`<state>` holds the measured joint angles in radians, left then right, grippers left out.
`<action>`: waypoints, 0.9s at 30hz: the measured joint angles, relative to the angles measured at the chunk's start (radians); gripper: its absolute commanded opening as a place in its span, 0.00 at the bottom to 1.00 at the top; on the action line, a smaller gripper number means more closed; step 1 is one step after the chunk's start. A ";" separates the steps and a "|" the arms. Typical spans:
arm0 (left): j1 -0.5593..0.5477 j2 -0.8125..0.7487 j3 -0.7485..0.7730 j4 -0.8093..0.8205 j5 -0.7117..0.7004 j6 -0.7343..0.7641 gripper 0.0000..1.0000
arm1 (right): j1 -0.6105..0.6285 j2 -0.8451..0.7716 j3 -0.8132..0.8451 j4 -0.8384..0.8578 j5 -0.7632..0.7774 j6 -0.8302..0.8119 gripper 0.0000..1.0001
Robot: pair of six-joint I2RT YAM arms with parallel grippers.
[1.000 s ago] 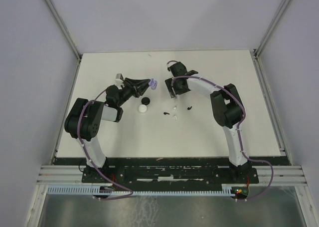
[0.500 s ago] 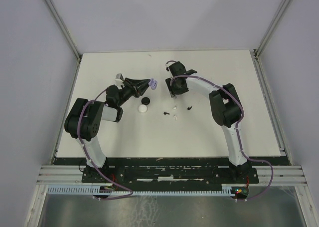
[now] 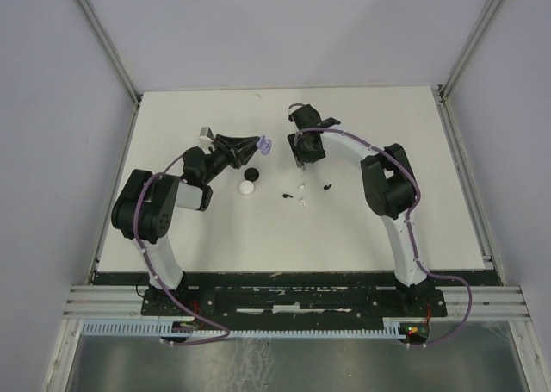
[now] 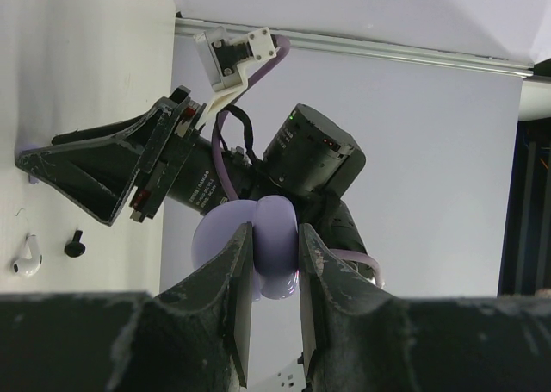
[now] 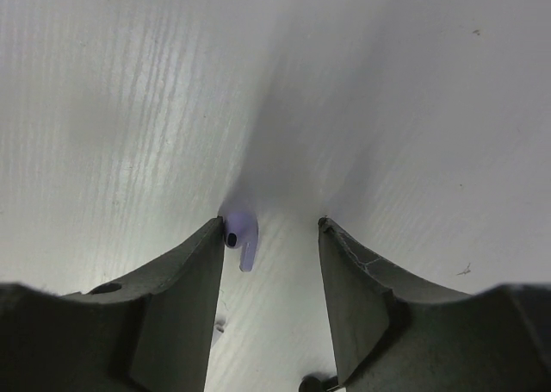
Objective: Insert the wireless bluetooth earbuds into the charging case
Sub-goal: Pick up the earbud from the center of the board.
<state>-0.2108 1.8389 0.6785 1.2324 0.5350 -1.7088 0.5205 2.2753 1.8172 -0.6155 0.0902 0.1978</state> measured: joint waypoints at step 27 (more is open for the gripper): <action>0.000 0.000 0.000 0.005 0.000 0.000 0.03 | -0.032 0.040 0.136 -0.156 -0.007 0.083 0.49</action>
<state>-0.2108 1.8389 0.6781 1.2373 0.5350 -1.7092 0.4885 2.3150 1.9533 -0.7715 0.0834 0.2806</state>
